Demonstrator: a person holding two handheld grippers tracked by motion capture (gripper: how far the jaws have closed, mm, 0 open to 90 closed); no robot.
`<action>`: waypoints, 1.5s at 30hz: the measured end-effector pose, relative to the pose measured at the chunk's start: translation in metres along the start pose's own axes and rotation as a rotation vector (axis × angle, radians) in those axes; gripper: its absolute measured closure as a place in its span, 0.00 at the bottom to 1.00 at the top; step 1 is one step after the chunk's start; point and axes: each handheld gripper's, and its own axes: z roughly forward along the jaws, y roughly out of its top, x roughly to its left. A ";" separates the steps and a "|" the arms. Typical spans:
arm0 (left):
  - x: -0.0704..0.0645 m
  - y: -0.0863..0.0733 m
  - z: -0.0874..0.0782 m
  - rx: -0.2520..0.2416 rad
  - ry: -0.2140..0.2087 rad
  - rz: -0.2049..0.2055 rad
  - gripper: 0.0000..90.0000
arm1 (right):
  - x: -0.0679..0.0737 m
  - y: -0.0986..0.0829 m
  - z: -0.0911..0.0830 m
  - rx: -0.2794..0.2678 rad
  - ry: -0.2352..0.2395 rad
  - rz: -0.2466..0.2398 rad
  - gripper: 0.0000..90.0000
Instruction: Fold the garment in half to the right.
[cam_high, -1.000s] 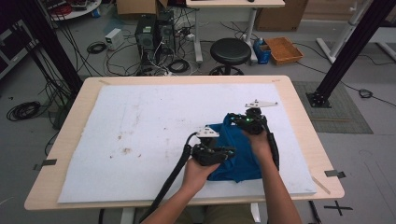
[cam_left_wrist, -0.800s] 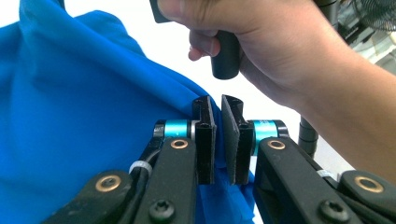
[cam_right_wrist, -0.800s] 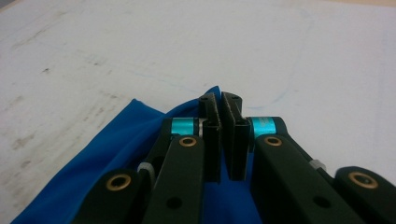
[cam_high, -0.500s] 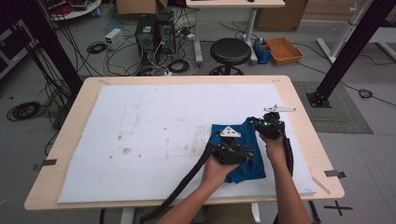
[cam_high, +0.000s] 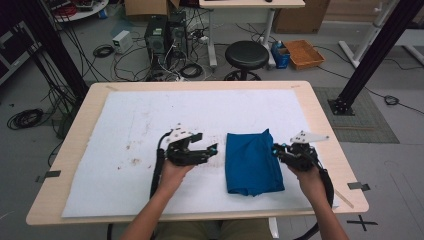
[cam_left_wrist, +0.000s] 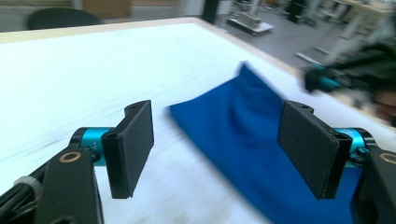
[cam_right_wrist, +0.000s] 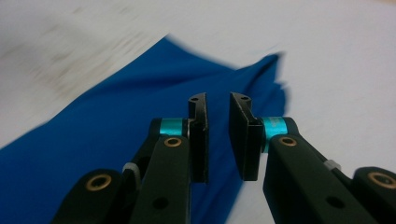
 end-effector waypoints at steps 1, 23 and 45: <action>0.006 -0.003 -0.007 0.004 0.011 -0.001 0.30 | 0.007 -0.005 -0.001 0.020 0.029 -0.020 0.84; 0.046 -0.031 -0.057 0.020 0.090 -0.026 0.30 | 0.005 -0.011 -0.013 0.030 -0.057 0.029 0.73; 0.052 -0.039 -0.056 0.024 0.076 -0.076 0.30 | -0.048 0.032 0.073 0.023 -0.358 0.209 0.54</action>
